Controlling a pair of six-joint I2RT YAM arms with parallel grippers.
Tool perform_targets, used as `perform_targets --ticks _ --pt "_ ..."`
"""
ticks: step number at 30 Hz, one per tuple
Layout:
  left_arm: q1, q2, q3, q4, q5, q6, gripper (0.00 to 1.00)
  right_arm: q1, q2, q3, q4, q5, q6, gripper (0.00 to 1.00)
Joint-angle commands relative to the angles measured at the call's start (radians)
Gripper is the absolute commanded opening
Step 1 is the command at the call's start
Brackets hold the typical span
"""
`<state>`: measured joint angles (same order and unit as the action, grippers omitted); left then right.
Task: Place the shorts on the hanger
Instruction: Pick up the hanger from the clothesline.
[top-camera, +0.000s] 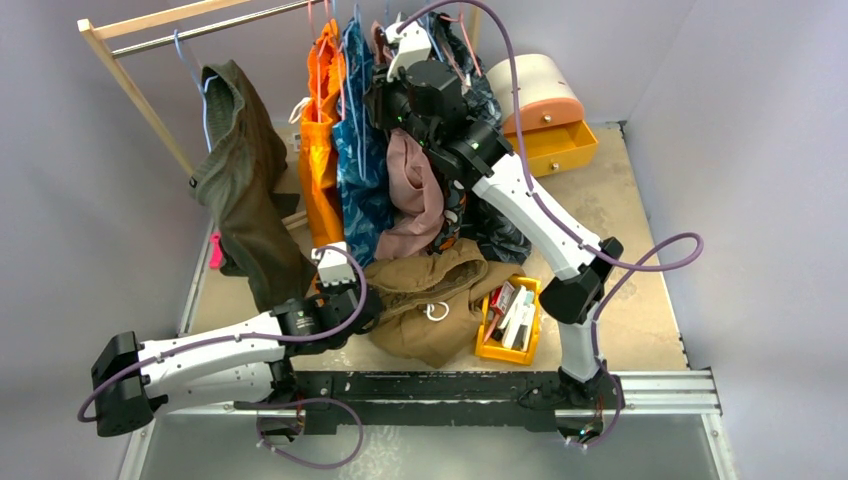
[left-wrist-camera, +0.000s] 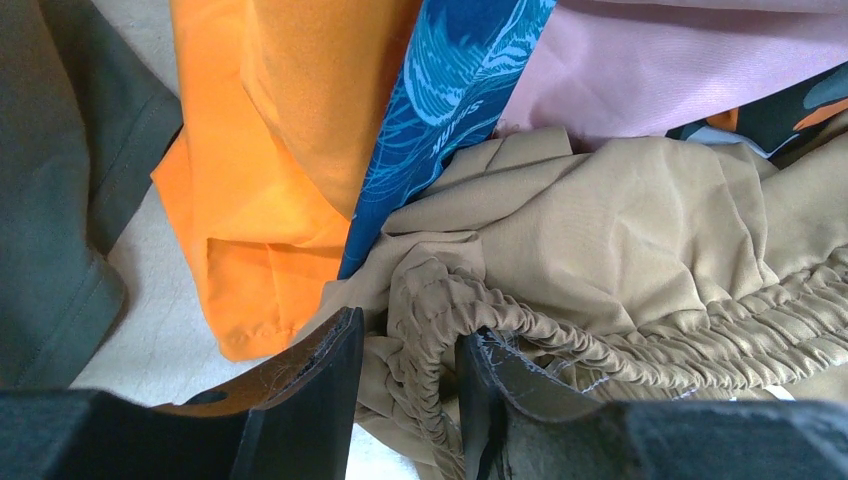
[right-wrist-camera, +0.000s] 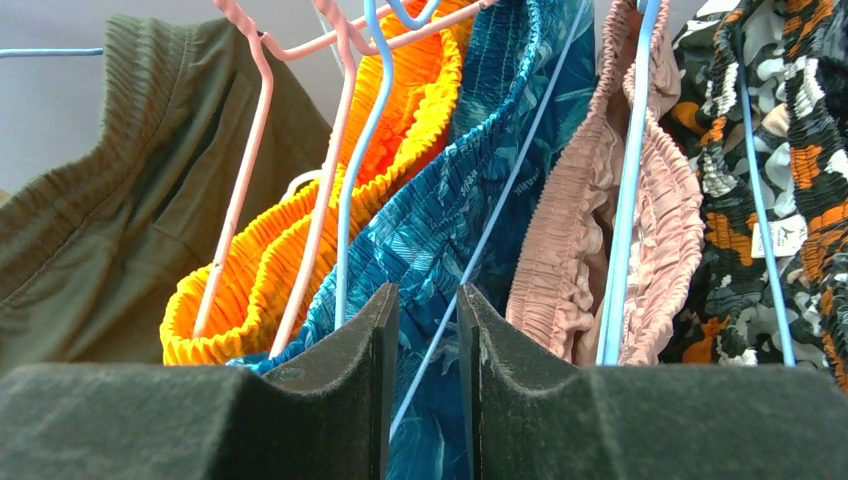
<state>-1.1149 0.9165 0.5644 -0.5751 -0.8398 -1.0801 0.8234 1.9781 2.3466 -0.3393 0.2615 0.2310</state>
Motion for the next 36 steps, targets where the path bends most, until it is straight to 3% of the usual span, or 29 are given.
perform_targets --ticks 1,8,15,36 --pt "0.003 0.002 0.005 0.034 -0.007 0.017 0.38 -0.004 -0.032 0.022 0.081 0.023 -0.047 0.34" --pt "0.003 0.001 0.011 0.034 -0.007 0.02 0.37 -0.003 -0.078 0.022 0.117 -0.026 -0.03 0.46" --pt "0.004 0.01 0.012 0.041 -0.003 0.02 0.37 -0.001 -0.028 0.111 0.072 -0.051 -0.044 0.49" --pt "0.003 0.024 0.012 0.041 0.012 0.018 0.37 0.003 0.051 0.169 0.037 -0.096 -0.053 0.42"
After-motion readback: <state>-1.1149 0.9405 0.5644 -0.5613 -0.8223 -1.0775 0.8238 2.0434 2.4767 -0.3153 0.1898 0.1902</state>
